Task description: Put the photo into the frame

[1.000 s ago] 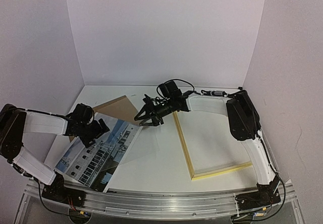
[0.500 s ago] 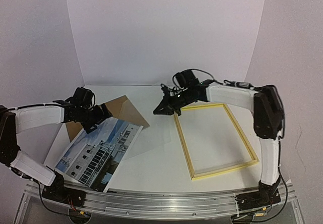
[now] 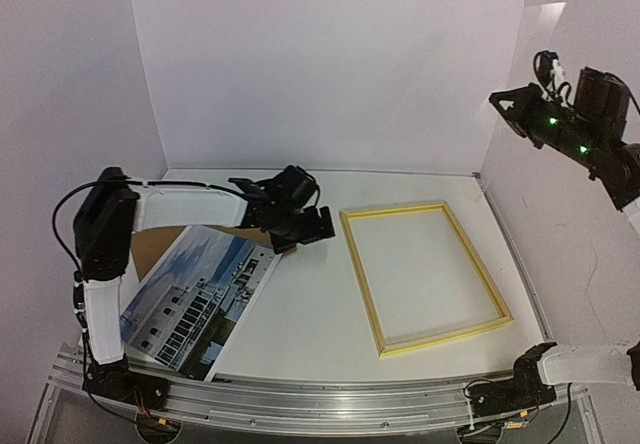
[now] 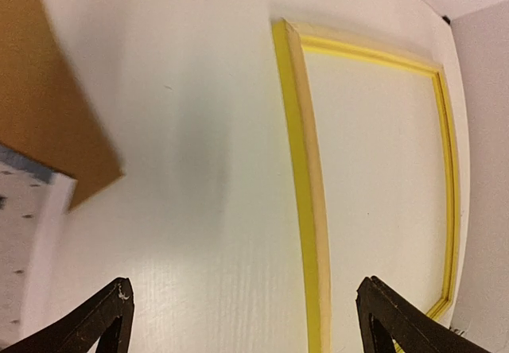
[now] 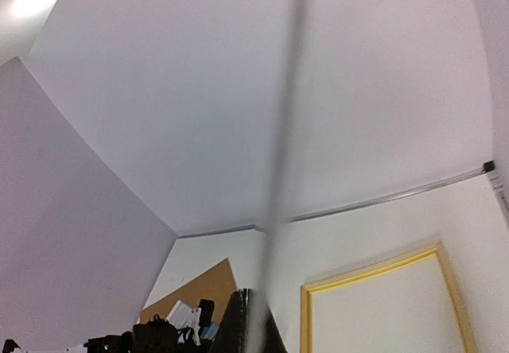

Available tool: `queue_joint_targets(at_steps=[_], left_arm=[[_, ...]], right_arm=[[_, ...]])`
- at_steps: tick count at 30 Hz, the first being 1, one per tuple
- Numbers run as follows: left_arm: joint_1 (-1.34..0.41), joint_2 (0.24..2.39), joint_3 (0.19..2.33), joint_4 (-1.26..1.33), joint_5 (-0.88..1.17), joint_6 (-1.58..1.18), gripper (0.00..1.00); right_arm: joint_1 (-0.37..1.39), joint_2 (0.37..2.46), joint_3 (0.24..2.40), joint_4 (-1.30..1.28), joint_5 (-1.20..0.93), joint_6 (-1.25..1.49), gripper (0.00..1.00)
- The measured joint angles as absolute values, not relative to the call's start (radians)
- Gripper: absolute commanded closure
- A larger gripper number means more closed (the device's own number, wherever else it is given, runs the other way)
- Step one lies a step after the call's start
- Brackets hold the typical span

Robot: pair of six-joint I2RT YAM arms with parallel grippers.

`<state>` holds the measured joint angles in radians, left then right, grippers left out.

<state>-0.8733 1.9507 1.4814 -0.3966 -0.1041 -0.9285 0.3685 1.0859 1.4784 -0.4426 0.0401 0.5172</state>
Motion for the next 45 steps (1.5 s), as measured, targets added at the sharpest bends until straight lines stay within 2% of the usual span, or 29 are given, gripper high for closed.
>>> queue_joint_targets(at_steps=[5,9,17,20,24,29,40,45], left_arm=[[-0.973,2.261,1.792,-0.465,-0.099,-0.949,0.13],[-1.024,2.424,1.967,-0.505,-0.102,-0.965,0.24],[-1.046,2.498,2.081,-0.572,-0.147,-1.014,0.66],[-1.046,2.507,2.1,-0.625,-0.192,-1.031,0.76],[-1.049,2.507,2.1,-0.692,-0.27,-1.067,0.8],[-1.045,2.447,1.999,-0.706,-0.332,-1.093,0.92],[-0.96,2.154,1.509,-0.569,-0.337,-1.028,0.93],[-0.923,2.095,1.406,-0.464,-0.294,-0.89,0.93]], right_arm=[[0.371,0.981,1.451,-0.489,0.231,0.438,1.0],[0.371,0.963,1.404,-0.53,0.31,0.399,1.0],[0.371,0.971,1.378,-0.577,0.326,0.36,1.0],[0.371,0.977,1.378,-0.577,0.313,0.358,1.0],[0.371,0.992,1.378,-0.578,0.275,0.359,1.0],[0.371,1.01,1.378,-0.577,0.205,0.364,1.0],[0.371,1.077,1.378,-0.578,-0.059,0.385,1.0],[0.371,1.081,1.36,-0.576,-0.166,0.428,1.0]])
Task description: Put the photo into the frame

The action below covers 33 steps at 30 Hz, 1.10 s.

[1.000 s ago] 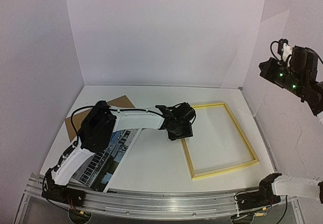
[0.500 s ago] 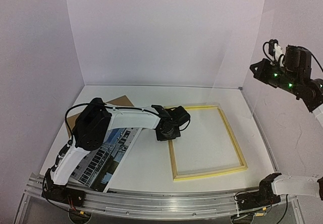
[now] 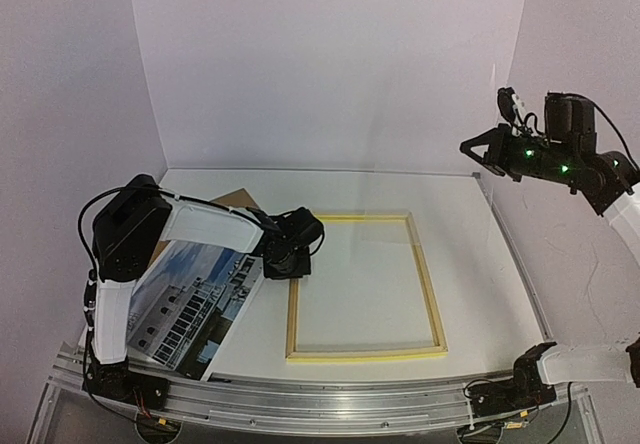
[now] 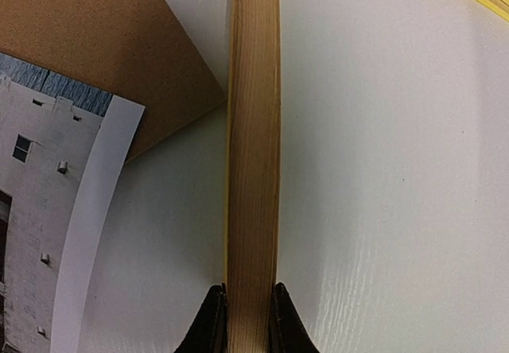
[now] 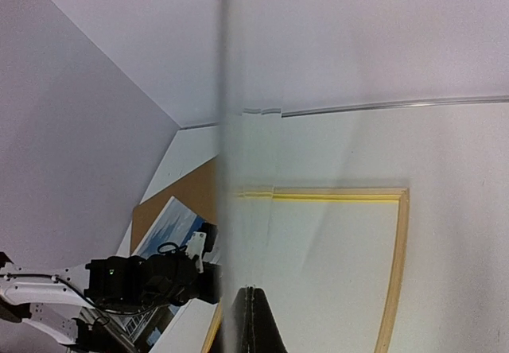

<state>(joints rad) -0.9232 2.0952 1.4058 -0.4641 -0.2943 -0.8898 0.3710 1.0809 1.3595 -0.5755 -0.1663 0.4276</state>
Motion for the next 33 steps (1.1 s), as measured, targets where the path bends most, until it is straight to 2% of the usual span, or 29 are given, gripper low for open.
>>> queue_joint_targets(at_steps=[1,2,5,10,13,14,15,20,24,28,33], left_arm=[[-0.915,2.094,1.404,-0.456,-0.286,-0.868,0.91],[-0.906,2.094,1.404,-0.448,-0.277,-0.845,0.84],[-0.873,2.094,1.405,-0.427,-0.245,-0.785,0.56],[-0.846,2.094,1.429,-0.487,-0.235,-0.749,0.36],[-0.843,2.076,1.44,-0.533,-0.242,-0.759,0.09],[-0.843,2.06,1.44,-0.555,-0.246,-0.763,0.03],[-0.843,2.038,1.44,-0.576,-0.255,-0.773,0.01],[-0.832,1.828,1.41,-0.668,-0.334,-0.863,0.0],[-0.733,1.595,1.278,-0.688,-0.363,-0.934,0.0],[-0.609,1.457,1.12,-0.692,-0.387,-0.967,0.0],[-0.596,1.344,1.012,-0.702,-0.385,-0.971,0.0]], right_arm=[[0.371,1.081,1.349,-0.576,-0.186,0.439,1.0],[0.371,1.081,1.341,-0.577,-0.203,0.449,1.0],[0.371,1.081,1.31,-0.578,-0.261,0.484,1.0],[0.371,1.081,1.262,-0.578,-0.353,0.551,1.0],[0.371,1.074,1.23,-0.578,-0.39,0.589,1.0],[0.371,1.07,1.217,-0.578,-0.399,0.6,1.0],[0.371,1.066,1.206,-0.578,-0.408,0.612,1.0],[0.372,1.059,1.142,-0.553,-0.467,0.685,1.0],[0.413,1.093,1.065,-0.443,-0.501,0.767,1.0],[0.563,1.227,1.097,-0.345,-0.481,0.786,1.0],[0.701,1.42,1.152,-0.201,-0.465,0.794,1.0]])
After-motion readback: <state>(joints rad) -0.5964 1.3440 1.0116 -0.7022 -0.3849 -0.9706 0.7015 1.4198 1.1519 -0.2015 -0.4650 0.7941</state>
